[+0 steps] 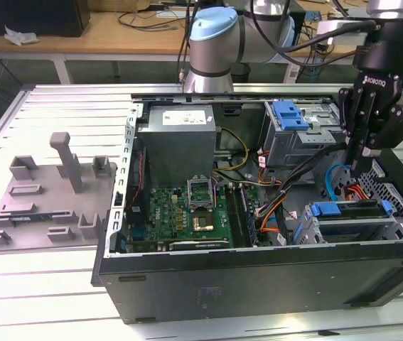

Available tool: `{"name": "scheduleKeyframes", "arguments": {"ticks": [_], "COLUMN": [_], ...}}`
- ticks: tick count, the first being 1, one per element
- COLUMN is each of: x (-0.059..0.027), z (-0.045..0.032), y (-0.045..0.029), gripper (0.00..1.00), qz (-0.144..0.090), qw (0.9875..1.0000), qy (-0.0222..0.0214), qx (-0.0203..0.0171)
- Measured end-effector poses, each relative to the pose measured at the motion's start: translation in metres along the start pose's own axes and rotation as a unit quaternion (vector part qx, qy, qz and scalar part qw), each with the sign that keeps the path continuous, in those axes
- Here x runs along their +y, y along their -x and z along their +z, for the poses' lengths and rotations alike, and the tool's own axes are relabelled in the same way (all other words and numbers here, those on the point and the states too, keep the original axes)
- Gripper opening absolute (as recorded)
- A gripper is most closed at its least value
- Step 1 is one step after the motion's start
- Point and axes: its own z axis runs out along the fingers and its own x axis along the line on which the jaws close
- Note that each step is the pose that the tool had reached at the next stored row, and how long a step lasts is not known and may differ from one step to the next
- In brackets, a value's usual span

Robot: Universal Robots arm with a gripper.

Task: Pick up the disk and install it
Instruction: 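Insert the second disk wire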

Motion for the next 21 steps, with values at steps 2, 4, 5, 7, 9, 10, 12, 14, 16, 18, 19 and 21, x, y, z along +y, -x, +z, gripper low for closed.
{"name": "scheduleKeyframes", "arguments": {"ticks": [2, 4, 5, 7, 9, 10, 12, 14, 16, 18, 19, 21], "x": [0.0000, 0.0001, 0.0001, 0.0000, -0.0001, -0.0007, -0.0026, -0.0041, -0.0043, -0.0044, -0.0044, -0.0045], "z": [-0.0001, -0.0002, -0.0003, -0.0001, 0.0001, 0.0002, 0.0001, 0.0002, 0.0011, 0.0029, 0.0035, 0.0044], "y": [0.0001, 0.0000, -0.0001, 0.0001, 0.0002, 0.0002, 0.0002, 0.0004, 0.0006, 0.0013, 0.0016, 0.0019], "gripper": [0.30, 0.30, 0.30, 0.30, 0.30, 0.30, 0.30, 0.30, 0.30, 0.30, 0.30, 0.30], "qz": [0.002, 0.007, 0.011, 0.020, 0.028, 0.030, 0.032, 0.033, 0.035, 0.036, 0.037, 0.038], "qw": [1.0000, 1.0000, 0.9999, 0.9998, 0.9996, 0.9995, 0.9994, 0.9994, 0.9993, 0.9993, 0.9992, 0.9992], "qy": [-0.0010, -0.0002, 0.0012, 0.0043, 0.0076, 0.0084, 0.0091, 0.0093, 0.0101, 0.0106, 0.0109, 0.0113], "qx": [0.0026, 0.0045, 0.0051, 0.0055, 0.0055, 0.0056, 0.0061, 0.0067, 0.0075, 0.0079, 0.0079, 0.0078]}}
